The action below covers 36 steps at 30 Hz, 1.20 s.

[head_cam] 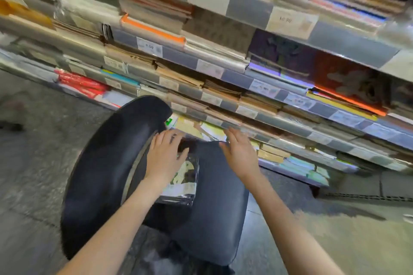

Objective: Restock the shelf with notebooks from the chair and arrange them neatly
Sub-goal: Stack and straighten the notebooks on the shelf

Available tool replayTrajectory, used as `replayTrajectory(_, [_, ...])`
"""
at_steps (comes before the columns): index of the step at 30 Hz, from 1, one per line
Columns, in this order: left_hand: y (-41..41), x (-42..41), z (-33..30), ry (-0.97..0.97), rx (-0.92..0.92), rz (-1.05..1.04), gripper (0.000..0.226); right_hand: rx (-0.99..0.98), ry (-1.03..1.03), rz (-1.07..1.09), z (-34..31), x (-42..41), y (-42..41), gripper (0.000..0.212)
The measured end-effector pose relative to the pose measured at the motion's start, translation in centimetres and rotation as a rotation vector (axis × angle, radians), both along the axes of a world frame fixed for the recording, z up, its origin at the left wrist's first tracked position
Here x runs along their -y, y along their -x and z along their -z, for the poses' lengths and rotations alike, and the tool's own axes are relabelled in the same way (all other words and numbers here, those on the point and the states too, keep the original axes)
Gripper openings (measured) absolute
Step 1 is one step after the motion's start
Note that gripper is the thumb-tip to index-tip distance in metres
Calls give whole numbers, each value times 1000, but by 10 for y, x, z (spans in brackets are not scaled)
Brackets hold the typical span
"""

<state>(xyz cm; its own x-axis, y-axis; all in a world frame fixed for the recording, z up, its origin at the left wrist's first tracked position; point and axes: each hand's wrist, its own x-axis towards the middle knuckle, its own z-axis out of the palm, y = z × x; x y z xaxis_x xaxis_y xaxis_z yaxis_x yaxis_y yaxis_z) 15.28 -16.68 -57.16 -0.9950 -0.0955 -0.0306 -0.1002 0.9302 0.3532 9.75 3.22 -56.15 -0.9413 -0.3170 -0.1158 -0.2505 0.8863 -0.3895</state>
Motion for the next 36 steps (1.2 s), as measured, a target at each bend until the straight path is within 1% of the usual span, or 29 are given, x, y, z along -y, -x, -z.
replayTrajectory(3, [-25,8,37,-29,122,-51,46,139,-10,7,40,6,-16,46])
replayTrajectory(8, [-65,23,94,-61,271,-123,53,262,2,-1,98,23,-37,47])
replayTrajectory(14, [-97,35,137,-106,420,-233,69,368,-5,-18,149,41,-39,53])
replayTrajectory(19, [-108,37,158,-187,494,-310,84,386,-9,-19,170,47,-28,61])
replayTrajectory(22, [-109,31,165,-276,514,-369,85,435,19,-1,177,52,-22,66])
replayTrajectory(27, [-112,29,173,-341,464,-410,88,545,33,13,181,58,-20,72])
replayTrajectory(32, [-111,32,174,-516,452,-394,96,649,191,108,186,60,-18,71])
replayTrajectory(36, [-110,33,174,-551,468,-387,99,703,305,171,187,61,-17,66])
